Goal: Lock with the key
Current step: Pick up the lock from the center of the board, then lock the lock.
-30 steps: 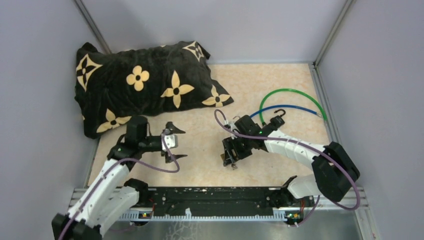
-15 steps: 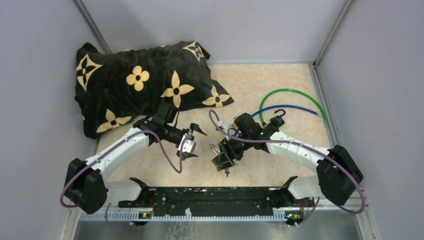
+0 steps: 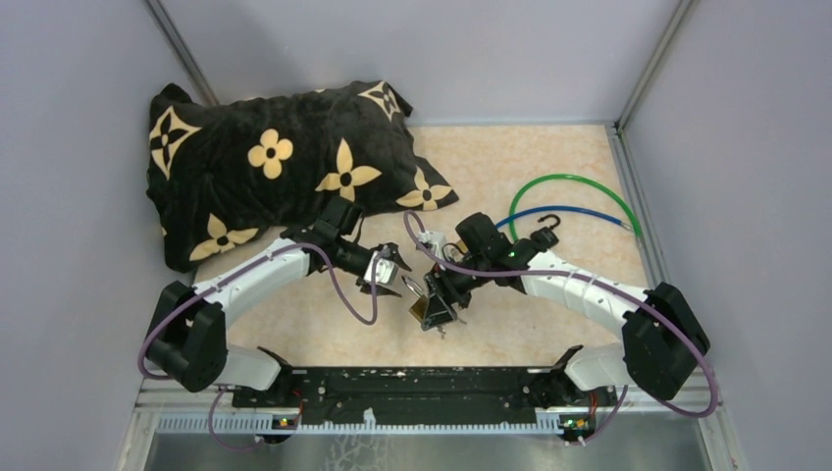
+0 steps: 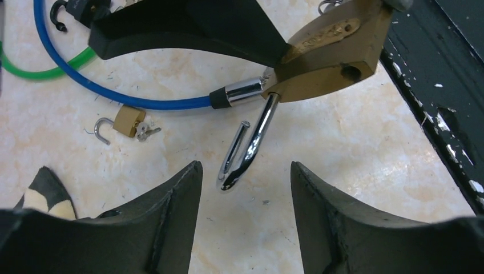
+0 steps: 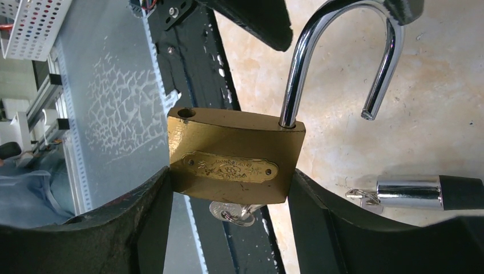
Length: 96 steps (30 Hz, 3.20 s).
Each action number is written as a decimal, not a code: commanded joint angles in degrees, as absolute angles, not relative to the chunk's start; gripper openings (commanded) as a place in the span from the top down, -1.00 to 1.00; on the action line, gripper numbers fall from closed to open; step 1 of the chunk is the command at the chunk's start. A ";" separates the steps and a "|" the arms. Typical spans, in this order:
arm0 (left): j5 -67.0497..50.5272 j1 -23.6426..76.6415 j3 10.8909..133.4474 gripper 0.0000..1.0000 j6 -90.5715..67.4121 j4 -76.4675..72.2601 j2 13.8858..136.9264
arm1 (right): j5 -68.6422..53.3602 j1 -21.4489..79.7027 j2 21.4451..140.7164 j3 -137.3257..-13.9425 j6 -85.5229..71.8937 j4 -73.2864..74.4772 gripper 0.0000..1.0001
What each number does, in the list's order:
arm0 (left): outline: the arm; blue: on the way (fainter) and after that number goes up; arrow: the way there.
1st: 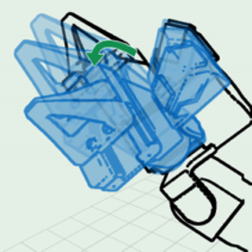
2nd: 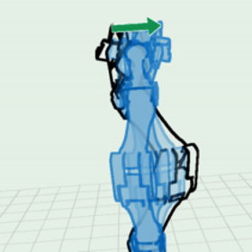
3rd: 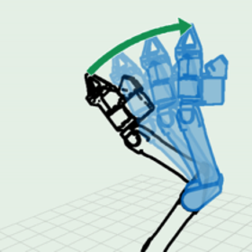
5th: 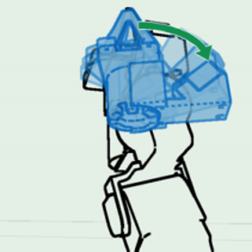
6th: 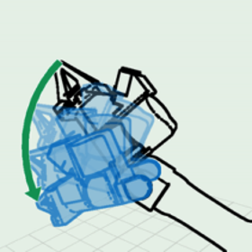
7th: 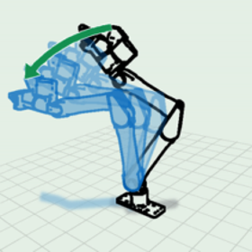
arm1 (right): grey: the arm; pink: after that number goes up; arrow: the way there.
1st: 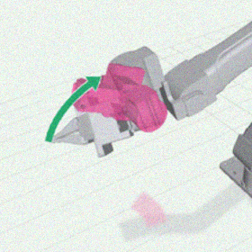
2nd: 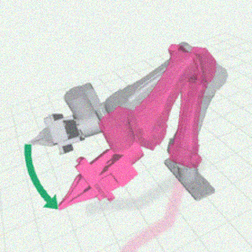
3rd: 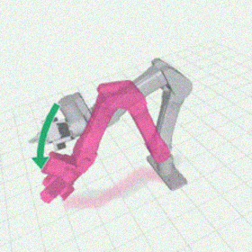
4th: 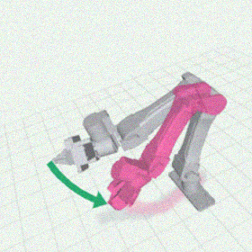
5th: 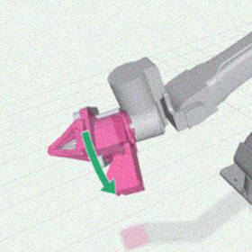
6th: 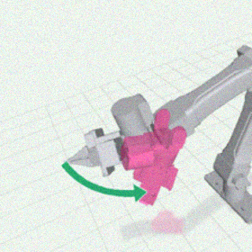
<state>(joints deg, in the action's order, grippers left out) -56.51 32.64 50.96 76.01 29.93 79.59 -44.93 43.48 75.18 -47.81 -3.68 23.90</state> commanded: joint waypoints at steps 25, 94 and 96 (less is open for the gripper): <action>-37.38 36.14 44.71 1.00 40.00 2.82 66.85 | -29.85 38.22 61.45 -46.36 -8.55 13.99 -0.97; -59.38 26.34 30.13 1.00 -22.10 -30.01 46.09 | -45.88 42.41 66.69 -47.73 -17.54 -35.38 1.00; -59.21 27.82 29.98 1.00 -22.33 -30.14 46.51 | -44.56 43.02 67.20 -48.39 -16.35 -35.39 1.00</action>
